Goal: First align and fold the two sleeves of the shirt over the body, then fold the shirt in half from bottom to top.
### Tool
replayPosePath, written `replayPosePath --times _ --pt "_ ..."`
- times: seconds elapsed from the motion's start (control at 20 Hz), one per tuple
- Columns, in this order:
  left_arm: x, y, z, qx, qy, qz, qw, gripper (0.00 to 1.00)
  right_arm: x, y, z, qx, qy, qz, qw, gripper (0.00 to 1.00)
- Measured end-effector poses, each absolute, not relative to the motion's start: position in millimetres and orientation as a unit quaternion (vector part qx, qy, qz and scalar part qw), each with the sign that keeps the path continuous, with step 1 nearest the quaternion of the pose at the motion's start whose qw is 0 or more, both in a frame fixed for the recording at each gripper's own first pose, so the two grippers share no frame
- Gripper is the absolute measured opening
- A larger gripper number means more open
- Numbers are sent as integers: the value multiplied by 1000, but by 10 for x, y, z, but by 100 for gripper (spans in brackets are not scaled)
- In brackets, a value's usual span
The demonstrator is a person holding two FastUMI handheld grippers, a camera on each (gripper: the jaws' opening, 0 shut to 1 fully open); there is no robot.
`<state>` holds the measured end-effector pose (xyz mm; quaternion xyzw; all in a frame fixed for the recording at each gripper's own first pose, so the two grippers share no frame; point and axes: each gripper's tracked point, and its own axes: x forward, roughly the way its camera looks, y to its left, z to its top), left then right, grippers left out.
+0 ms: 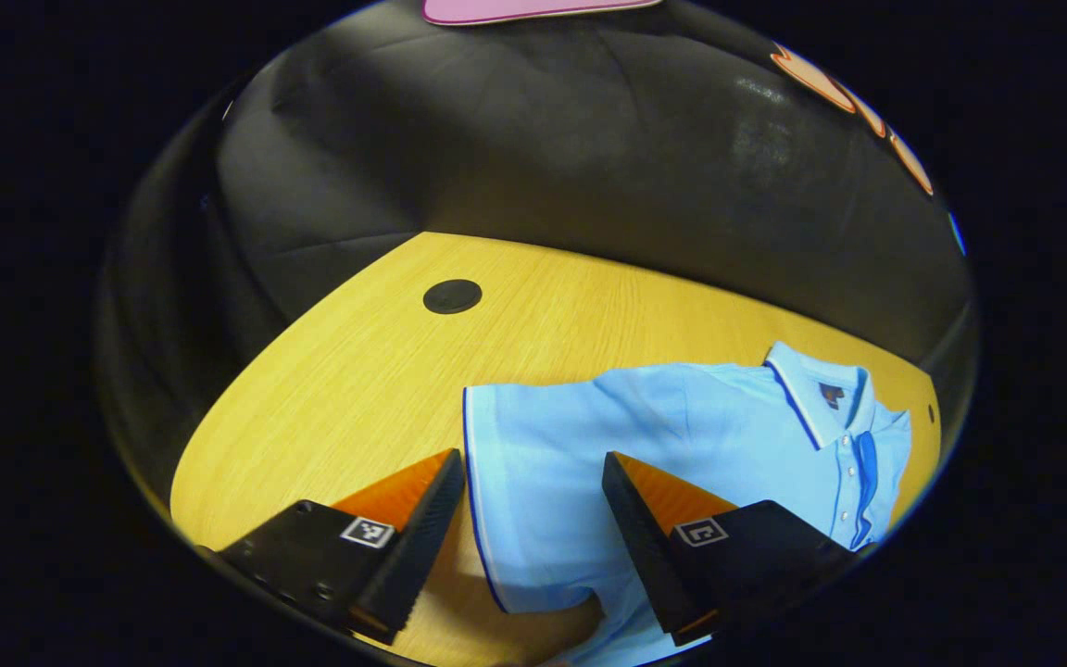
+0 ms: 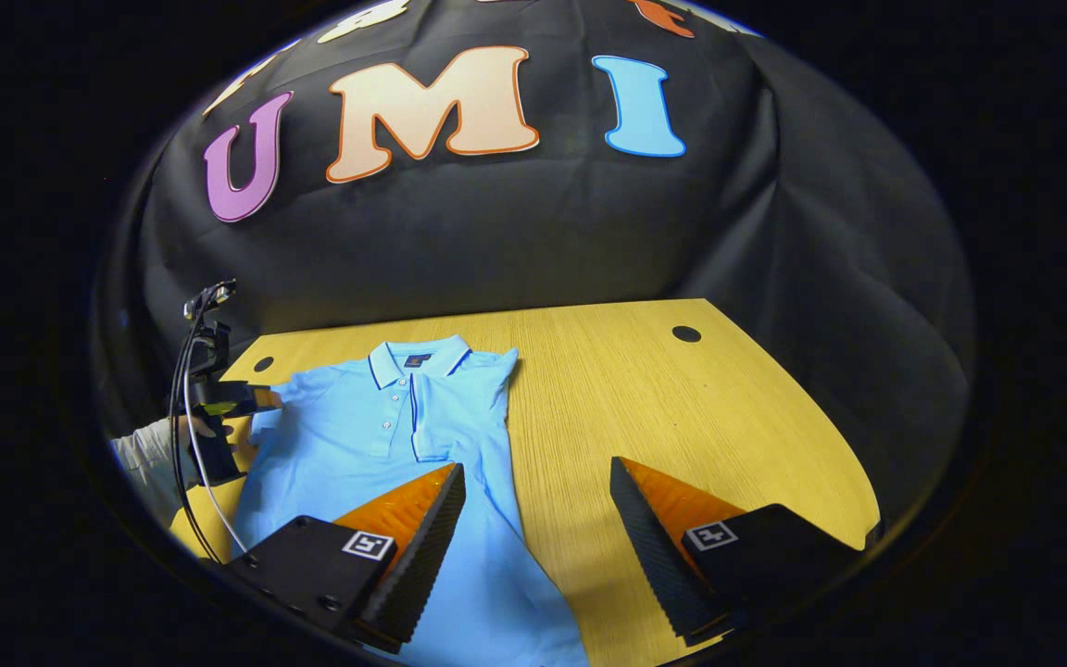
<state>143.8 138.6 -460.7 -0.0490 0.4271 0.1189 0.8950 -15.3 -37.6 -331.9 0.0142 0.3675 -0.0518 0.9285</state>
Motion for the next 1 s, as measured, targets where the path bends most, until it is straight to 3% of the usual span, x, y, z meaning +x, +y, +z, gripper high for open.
replayPosePath --times 0.05,0.15,0.2,0.25,0.35,0.4,0.45,0.55,0.6,0.7,0.75,0.8,1.0 --pt "1459 1344 -4602 -52 427 114 895 79 -168 -381 -3305 15 367 -52 929 98" --pt "1478 1237 -4617 -57 427 100 897 46 -186 -429 -3306 16 367 -52 929 98" --pt "1481 1190 -4593 -59 427 94 897 37 -202 -449 -3297 17 366 -53 929 98" --pt "1503 1170 -4602 -60 427 91 898 17 -225 -459 -3297 18 367 -52 929 94" --pt "1516 1162 -4586 -55 426 97 898 0 -259 -495 -3292 18 367 -50 929 98" --pt "1488 1081 -4579 -56 437 93 893 0 -269 -531 -3271 17 366 -49 929 94" --pt "1465 1013 -4532 -56 438 90 893 0 -277 -558 -3250 17 363 -49 930 98" --pt "1519 891 -4407 -56 429 86 898 0 -288 -621 -3227 23 360 -48 931 98" --pt "1547 805 -4326 -53 422 82 902 0 -297 -658 -3204 27 359 -48 932 94" --pt "1573 620 -4213 -49 414 71 906 0 -295 -732 -3189 33 357 -46 932 98" --pt "1576 504 -4161 -50 412 63 907 0 -299 -766 -3196 35 357 -45 932 94" --pt "1575 398 -4121 -51 410 57 909 0 -298 -799 -3194 37 357 -44 932 98" --pt "1553 -61 -4052 -54 405 25 913 0 -289 -922 -3191 45 355 -36 933 98"
